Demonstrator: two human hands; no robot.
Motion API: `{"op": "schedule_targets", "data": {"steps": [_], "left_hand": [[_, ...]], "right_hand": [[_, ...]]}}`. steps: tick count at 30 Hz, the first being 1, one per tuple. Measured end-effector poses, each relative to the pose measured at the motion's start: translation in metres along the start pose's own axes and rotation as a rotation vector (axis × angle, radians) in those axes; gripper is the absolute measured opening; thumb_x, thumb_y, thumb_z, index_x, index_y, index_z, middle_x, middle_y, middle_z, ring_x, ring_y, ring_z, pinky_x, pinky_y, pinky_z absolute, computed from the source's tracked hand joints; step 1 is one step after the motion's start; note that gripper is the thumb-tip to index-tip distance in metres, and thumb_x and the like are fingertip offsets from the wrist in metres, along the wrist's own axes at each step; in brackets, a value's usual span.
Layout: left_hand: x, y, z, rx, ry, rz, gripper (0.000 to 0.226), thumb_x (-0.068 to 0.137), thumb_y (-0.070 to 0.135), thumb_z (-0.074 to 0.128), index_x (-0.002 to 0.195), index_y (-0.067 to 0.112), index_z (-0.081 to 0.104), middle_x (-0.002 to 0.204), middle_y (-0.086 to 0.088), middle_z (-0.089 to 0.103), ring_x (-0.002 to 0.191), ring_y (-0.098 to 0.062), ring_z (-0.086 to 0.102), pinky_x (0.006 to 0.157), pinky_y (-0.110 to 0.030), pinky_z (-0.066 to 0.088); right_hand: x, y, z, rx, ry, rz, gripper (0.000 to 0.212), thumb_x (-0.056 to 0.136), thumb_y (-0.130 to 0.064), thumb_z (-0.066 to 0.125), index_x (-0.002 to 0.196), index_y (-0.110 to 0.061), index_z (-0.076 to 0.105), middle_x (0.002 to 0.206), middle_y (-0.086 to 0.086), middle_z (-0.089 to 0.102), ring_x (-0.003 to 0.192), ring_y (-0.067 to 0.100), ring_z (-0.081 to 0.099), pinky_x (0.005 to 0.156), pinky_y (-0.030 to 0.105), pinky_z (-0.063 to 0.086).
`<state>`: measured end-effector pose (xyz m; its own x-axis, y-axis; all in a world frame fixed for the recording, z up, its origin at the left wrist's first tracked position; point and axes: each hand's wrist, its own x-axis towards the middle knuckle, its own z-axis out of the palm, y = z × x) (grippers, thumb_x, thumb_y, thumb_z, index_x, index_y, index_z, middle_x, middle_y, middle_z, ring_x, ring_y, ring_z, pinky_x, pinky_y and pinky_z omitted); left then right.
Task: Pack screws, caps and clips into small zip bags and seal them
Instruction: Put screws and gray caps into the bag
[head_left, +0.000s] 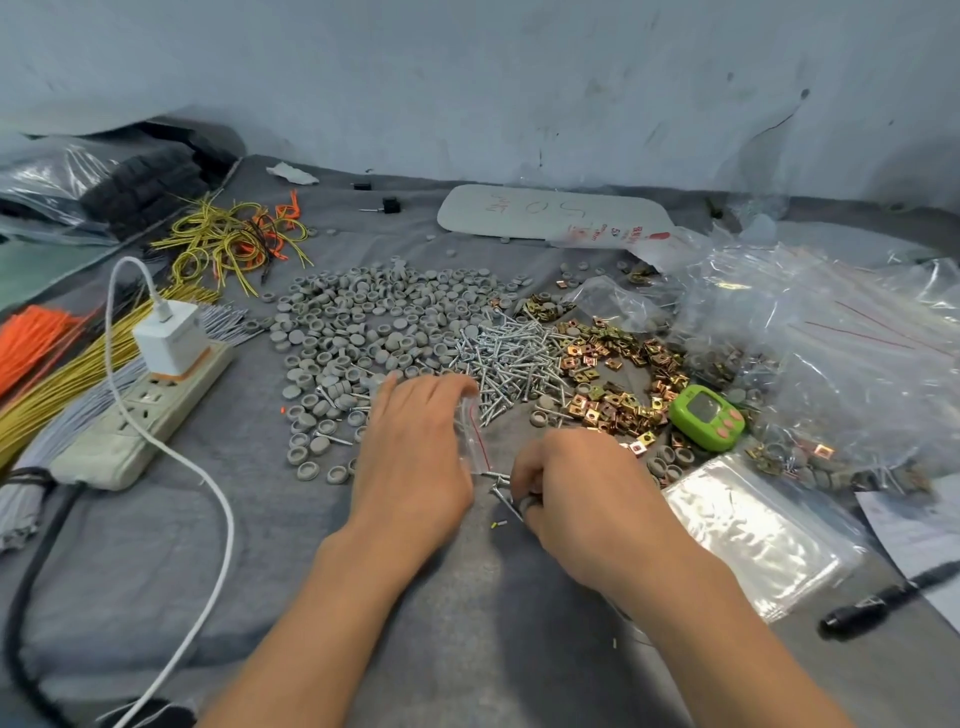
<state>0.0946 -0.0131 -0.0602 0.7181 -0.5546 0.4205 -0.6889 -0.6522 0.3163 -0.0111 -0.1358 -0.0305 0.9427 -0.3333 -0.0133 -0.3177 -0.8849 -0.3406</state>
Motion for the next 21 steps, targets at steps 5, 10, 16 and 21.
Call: {"op": "schedule_targets", "data": {"steps": [5, 10, 16, 21], "left_hand": [[-0.001, 0.002, -0.001, -0.044, 0.021, 0.022, 0.063, 0.070, 0.008, 0.080, 0.124, 0.029, 0.056, 0.118, 0.013, 0.058, 0.118, -0.010, 0.051, 0.126, -0.039, 0.018], [-0.001, 0.005, -0.002, -0.142, 0.030, 0.060, 0.066, 0.065, 0.008, 0.081, 0.122, 0.029, 0.057, 0.117, 0.015, 0.060, 0.117, -0.007, 0.051, 0.126, -0.037, 0.017], [-0.002, 0.013, -0.007, -0.318, 0.066, 0.118, 0.043, 0.075, 0.016, 0.071, 0.112, 0.032, 0.058, 0.098, 0.025, 0.056, 0.100, 0.001, 0.054, 0.121, -0.027, 0.021], [-0.004, 0.012, -0.017, -0.472, 0.117, 0.013, 0.052, 0.070, 0.008, 0.078, 0.105, 0.040, 0.056, 0.098, 0.023, 0.061, 0.090, 0.004, 0.057, 0.091, -0.031, 0.049]], "right_hand": [[0.002, 0.006, -0.003, 0.190, 0.095, 0.034, 0.015, 0.080, -0.016, 0.074, 0.074, -0.026, 0.064, 0.071, -0.009, 0.066, 0.072, 0.012, 0.064, 0.066, 0.033, 0.055], [0.007, 0.005, -0.012, 0.669, 0.303, 0.061, 0.020, 0.081, -0.010, 0.083, 0.074, -0.025, 0.072, 0.065, -0.011, 0.070, 0.056, 0.001, 0.062, 0.055, 0.016, 0.048], [0.014, -0.018, -0.007, 0.872, 0.265, 0.003, 0.023, 0.076, -0.002, 0.083, 0.071, -0.023, 0.078, 0.068, -0.010, 0.076, 0.064, 0.003, 0.072, 0.060, 0.018, 0.053], [0.021, -0.019, -0.005, 0.949, 0.210, -0.057, 0.028, 0.083, 0.004, 0.076, 0.082, -0.023, 0.083, 0.079, -0.007, 0.080, 0.080, 0.008, 0.077, 0.078, 0.027, 0.062]]}}
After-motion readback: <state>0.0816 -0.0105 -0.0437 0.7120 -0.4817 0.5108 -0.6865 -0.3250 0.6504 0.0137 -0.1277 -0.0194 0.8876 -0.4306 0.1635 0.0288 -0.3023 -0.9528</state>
